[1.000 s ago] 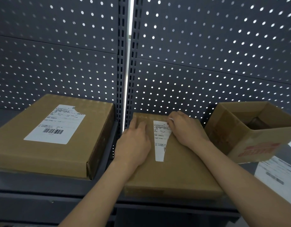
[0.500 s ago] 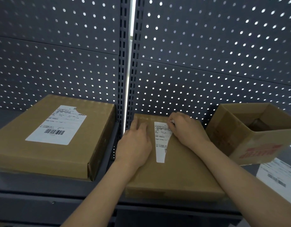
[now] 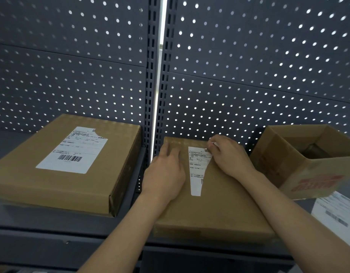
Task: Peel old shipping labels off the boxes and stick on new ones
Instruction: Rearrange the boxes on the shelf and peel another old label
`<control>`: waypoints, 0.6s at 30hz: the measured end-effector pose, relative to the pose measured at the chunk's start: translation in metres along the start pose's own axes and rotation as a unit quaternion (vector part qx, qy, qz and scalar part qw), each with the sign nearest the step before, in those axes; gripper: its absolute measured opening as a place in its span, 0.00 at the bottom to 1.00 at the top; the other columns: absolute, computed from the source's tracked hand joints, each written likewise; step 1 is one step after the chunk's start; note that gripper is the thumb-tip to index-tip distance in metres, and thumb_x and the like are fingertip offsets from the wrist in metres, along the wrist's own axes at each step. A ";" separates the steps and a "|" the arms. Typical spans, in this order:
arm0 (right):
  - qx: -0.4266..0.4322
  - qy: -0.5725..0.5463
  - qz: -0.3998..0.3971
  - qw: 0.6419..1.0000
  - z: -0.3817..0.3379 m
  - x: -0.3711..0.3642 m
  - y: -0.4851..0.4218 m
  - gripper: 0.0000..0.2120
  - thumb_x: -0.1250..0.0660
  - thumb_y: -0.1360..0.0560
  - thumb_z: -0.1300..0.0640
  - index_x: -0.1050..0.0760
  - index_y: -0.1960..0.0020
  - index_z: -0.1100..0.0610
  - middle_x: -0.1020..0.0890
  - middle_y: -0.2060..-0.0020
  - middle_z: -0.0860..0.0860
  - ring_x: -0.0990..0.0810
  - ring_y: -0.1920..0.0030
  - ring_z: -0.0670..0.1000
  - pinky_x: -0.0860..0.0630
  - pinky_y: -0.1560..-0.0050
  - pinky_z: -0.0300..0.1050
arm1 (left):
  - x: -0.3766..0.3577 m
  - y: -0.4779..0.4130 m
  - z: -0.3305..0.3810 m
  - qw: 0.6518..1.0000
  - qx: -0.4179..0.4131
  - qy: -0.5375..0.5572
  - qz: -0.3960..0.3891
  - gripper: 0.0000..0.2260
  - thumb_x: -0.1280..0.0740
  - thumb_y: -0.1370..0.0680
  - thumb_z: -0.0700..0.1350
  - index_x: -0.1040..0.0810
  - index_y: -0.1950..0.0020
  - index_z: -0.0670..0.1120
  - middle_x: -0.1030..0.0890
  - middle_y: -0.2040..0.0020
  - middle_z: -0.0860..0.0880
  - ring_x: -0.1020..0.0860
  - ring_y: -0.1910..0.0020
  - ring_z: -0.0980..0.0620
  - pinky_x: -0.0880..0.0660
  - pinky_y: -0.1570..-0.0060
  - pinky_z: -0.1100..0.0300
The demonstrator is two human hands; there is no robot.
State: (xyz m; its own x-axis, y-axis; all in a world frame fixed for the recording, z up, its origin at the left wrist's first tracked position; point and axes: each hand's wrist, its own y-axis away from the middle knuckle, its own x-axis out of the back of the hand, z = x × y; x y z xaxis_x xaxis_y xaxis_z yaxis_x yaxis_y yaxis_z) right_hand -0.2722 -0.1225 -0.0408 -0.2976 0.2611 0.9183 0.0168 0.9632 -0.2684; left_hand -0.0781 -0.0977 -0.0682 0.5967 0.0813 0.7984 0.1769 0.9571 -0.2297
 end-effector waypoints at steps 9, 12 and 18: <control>0.014 0.062 -0.014 0.998 -0.009 0.002 -0.001 0.11 0.43 0.18 0.50 0.24 0.46 0.51 0.21 0.47 0.47 0.23 0.50 0.49 0.35 0.60 0.44 | 0.001 -0.001 0.000 1.000 -0.002 -0.004 0.001 0.18 0.46 0.18 0.47 0.34 0.28 0.52 0.45 0.21 0.51 0.27 0.37 0.45 0.26 0.46 0.51; 0.012 0.098 -0.022 0.995 -0.010 0.002 0.000 0.12 0.46 0.17 0.50 0.25 0.45 0.53 0.22 0.47 0.49 0.21 0.50 0.52 0.35 0.59 0.46 | 0.001 0.000 0.000 1.000 0.001 -0.004 -0.005 0.18 0.46 0.18 0.47 0.34 0.28 0.52 0.45 0.21 0.51 0.27 0.36 0.44 0.26 0.45 0.50; 0.010 0.070 -0.016 0.997 -0.003 0.000 0.001 0.11 0.46 0.17 0.50 0.26 0.46 0.51 0.21 0.47 0.47 0.21 0.52 0.50 0.34 0.59 0.45 | 0.002 0.000 0.001 1.000 0.004 -0.005 -0.011 0.19 0.46 0.18 0.47 0.35 0.27 0.52 0.46 0.21 0.51 0.28 0.35 0.43 0.26 0.44 0.48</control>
State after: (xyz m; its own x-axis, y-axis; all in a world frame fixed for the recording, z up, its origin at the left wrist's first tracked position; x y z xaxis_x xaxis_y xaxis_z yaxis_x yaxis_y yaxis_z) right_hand -0.2694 -0.1211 -0.0398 -0.1623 0.2383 0.9575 -0.0092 0.9700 -0.2429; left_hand -0.0774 -0.0972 -0.0661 0.5839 0.0624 0.8094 0.1839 0.9610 -0.2067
